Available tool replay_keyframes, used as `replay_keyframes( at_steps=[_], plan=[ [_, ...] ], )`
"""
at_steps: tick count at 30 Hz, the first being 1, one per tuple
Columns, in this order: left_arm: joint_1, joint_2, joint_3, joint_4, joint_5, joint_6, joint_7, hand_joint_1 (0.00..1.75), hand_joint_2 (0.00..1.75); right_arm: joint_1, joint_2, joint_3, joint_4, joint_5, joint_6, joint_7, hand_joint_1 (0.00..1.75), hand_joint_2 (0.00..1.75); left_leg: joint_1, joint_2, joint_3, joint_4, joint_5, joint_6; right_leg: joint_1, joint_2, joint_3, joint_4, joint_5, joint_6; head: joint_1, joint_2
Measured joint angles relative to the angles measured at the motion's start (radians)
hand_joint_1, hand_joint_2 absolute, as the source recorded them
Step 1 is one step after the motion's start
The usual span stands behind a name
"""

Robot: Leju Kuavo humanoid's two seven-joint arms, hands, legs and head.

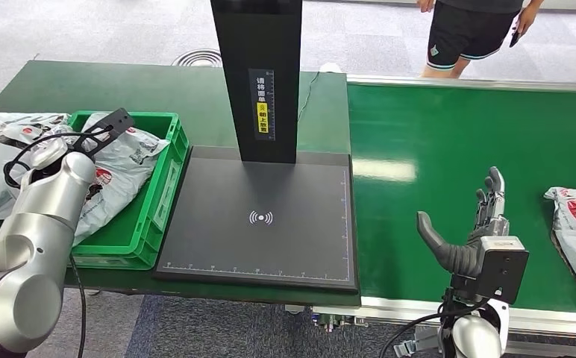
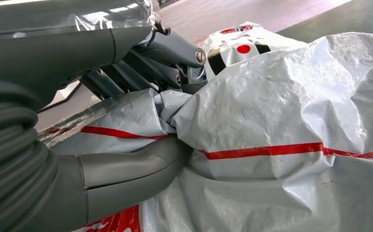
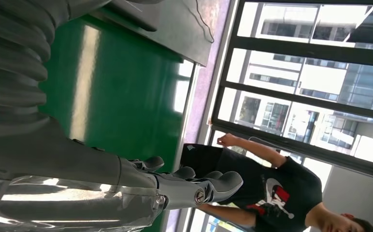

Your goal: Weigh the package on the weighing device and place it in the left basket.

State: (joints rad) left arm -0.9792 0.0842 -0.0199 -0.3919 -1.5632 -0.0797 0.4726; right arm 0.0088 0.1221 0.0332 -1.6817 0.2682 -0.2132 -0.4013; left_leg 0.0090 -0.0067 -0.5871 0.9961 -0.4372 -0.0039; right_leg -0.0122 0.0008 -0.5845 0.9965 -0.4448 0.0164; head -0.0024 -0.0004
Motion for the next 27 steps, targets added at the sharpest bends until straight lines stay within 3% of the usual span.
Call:
replay_keyframes(
  at_steps=[1, 5, 9, 17, 21, 23, 27],
  plan=[
    [0.000, 0.000, 0.002, 0.003, 0.001, -0.003, -0.001, 1.75, 1.75, 0.000, 0.001, 0.000, 0.001, 0.000, 0.000, 0.000, 0.00, 1.75, 0.000, 0.000, 0.000, 0.000, 0.000, 0.000, 0.000, 0.000, 0.000, 0.000, 0.000, 0.000, 0.000, 0.000],
    [0.002, -0.002, 0.017, 0.016, 0.013, -0.035, -0.025, 0.01, 1.75, -0.001, 0.003, 0.000, 0.005, 0.002, 0.001, 0.000, 0.00, 1.75, 0.000, 0.000, 0.000, 0.000, 0.000, 0.000, 0.000, 0.000, 0.000, 0.000, 0.000, 0.000, 0.000, 0.000],
    [0.018, -0.014, 0.028, 0.025, 0.011, -0.022, -0.042, 0.00, 1.75, -0.009, 0.009, 0.000, 0.012, 0.009, 0.007, 0.000, 0.00, 1.75, 0.000, 0.000, 0.000, 0.000, 0.000, 0.000, 0.000, 0.000, 0.000, 0.000, 0.000, 0.000, 0.000, 0.000],
    [0.029, -0.047, 0.029, 0.011, -0.004, 0.183, -0.058, 0.00, 1.75, -0.012, 0.021, 0.000, 0.013, 0.026, 0.013, 0.004, 0.00, 1.75, 0.000, 0.000, 0.000, 0.000, 0.000, 0.000, 0.000, 0.000, 0.000, 0.000, 0.000, 0.000, 0.000, 0.000],
    [0.028, -0.060, 0.029, -0.009, -0.005, 0.246, -0.080, 0.00, 0.00, -0.012, 0.022, 0.000, 0.013, 0.029, 0.013, 0.004, 0.00, 1.75, 0.000, 0.000, 0.001, 0.000, 0.000, 0.000, 0.000, 0.000, 0.000, 0.000, 0.000, 0.000, 0.000, 0.000],
    [0.029, -0.065, 0.028, -0.022, -0.005, 0.283, -0.100, 0.00, 0.00, -0.011, 0.022, 0.000, 0.013, 0.029, 0.012, 0.005, 0.00, 1.75, 0.000, 0.000, 0.001, 0.000, 0.000, 0.000, 0.000, 0.000, 0.000, 0.000, 0.000, 0.000, 0.000, 0.000],
    [0.035, -0.086, 0.038, -0.063, 0.067, 0.391, -0.224, 0.00, 1.75, -0.004, 0.022, -0.002, 0.010, 0.029, 0.000, 0.004, 0.00, 1.75, 0.000, 0.000, 0.001, 0.000, 0.000, 0.000, 0.000, 0.000, 0.000, 0.000, 0.000, 0.000, 0.000, 0.000]
  ],
)
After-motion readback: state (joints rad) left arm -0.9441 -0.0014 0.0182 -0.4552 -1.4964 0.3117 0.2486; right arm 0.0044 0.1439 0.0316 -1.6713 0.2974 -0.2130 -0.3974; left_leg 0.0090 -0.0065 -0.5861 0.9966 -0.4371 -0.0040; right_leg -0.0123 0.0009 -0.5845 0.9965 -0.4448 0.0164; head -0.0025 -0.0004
